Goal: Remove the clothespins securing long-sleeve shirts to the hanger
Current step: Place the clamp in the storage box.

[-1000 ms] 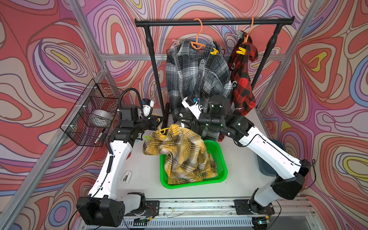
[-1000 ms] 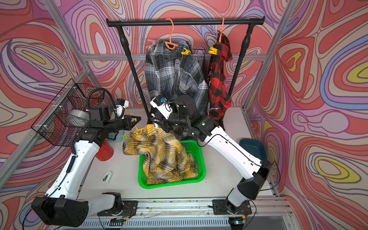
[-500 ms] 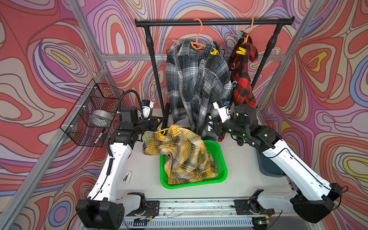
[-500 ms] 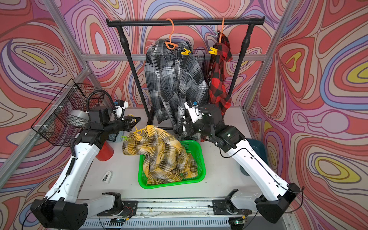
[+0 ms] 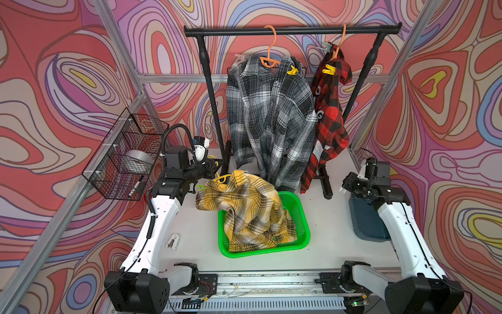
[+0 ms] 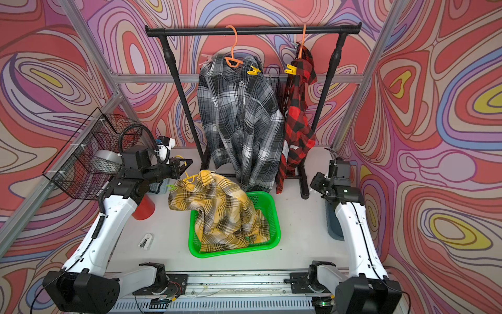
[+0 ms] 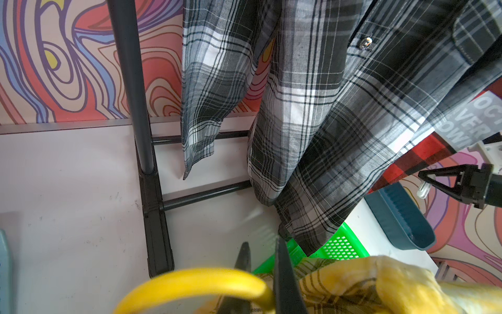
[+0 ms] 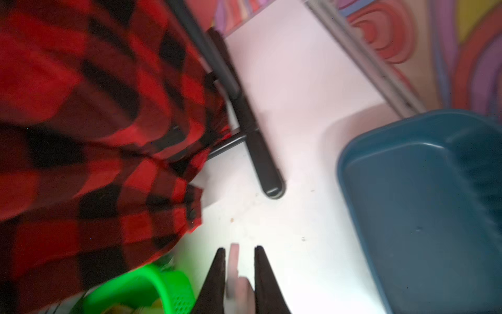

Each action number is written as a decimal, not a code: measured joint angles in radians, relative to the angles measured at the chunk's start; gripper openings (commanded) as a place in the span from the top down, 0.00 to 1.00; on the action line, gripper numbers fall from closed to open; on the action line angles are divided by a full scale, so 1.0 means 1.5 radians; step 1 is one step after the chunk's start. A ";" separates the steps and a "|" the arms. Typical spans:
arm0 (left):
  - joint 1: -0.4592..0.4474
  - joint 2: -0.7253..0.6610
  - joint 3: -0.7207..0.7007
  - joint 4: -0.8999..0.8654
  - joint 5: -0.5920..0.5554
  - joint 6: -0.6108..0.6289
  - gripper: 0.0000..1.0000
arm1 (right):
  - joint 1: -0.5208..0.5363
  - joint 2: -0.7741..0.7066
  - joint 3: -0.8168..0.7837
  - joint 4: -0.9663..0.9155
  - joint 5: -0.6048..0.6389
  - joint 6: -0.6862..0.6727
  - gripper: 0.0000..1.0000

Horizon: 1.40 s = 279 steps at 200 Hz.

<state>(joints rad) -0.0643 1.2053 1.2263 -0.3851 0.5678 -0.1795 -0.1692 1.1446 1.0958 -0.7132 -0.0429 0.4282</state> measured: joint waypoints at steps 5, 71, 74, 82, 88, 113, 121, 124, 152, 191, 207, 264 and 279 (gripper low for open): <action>0.000 0.000 -0.002 0.002 0.000 0.000 1.00 | -0.014 0.006 -0.003 0.011 0.007 0.004 1.00; 0.000 -0.010 -0.027 0.016 0.000 0.000 1.00 | -0.169 0.088 -0.096 0.164 0.093 0.048 1.00; 0.000 -0.010 -0.028 0.016 -0.001 0.000 1.00 | -0.172 0.094 -0.100 0.169 0.095 0.050 1.00; 0.000 -0.010 -0.028 0.016 -0.001 0.000 1.00 | -0.177 0.114 -0.108 0.183 0.098 0.054 1.00; 0.000 -0.010 -0.028 0.016 -0.001 0.000 1.00 | -0.179 0.133 -0.111 0.191 0.098 0.057 1.00; 0.000 -0.010 -0.028 0.017 0.000 0.000 1.00 | -0.179 0.210 -0.111 0.218 0.089 0.070 0.53; 0.000 -0.010 -0.028 0.017 0.000 0.000 1.00 | -0.179 0.224 -0.111 0.221 0.084 0.070 0.47; 0.000 -0.010 -0.028 0.017 0.000 0.000 1.00 | -0.179 0.226 -0.111 0.222 0.083 0.078 0.45; 0.000 -0.010 -0.028 0.017 0.000 0.000 1.00 | -0.179 0.217 -0.102 0.227 0.077 0.075 0.36; 0.000 -0.009 -0.028 0.018 0.004 0.000 1.00 | -0.179 0.144 -0.079 0.226 0.053 0.067 0.31; 0.000 -0.008 -0.028 0.017 0.005 0.000 1.00 | -0.176 0.099 -0.077 0.227 0.024 0.061 0.31; 0.000 -0.005 -0.028 0.018 0.010 0.002 1.00 | 0.032 -0.028 -0.007 0.216 -0.152 -0.024 0.32; 0.000 -0.003 -0.028 0.018 0.012 0.003 1.00 | 0.112 -0.049 0.025 0.206 -0.208 -0.060 0.32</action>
<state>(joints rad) -0.0643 1.2003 1.1839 -0.3588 0.5865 -0.1757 -0.0013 1.0710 1.1336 -0.4046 -0.3553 0.3378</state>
